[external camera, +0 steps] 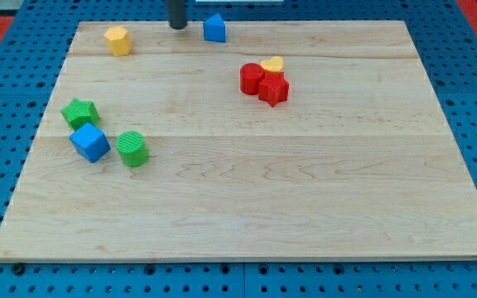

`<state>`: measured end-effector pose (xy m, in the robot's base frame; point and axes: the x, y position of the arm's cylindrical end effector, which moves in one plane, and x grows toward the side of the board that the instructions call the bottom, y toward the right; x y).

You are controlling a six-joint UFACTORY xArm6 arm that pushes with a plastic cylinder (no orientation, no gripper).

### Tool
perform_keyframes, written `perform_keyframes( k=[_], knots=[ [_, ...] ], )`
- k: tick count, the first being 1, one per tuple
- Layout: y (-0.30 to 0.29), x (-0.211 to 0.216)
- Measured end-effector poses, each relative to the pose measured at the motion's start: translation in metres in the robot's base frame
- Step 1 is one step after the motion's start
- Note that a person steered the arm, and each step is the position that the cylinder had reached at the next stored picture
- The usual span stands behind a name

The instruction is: Move the blue cube towards the right side of the board

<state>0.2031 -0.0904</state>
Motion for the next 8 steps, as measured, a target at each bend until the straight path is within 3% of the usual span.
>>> perform_keyframes(
  k=[2, 7, 8],
  knots=[
    [0.072, 0.026],
    [0.057, 0.030],
    [0.059, 0.057]
  ],
)
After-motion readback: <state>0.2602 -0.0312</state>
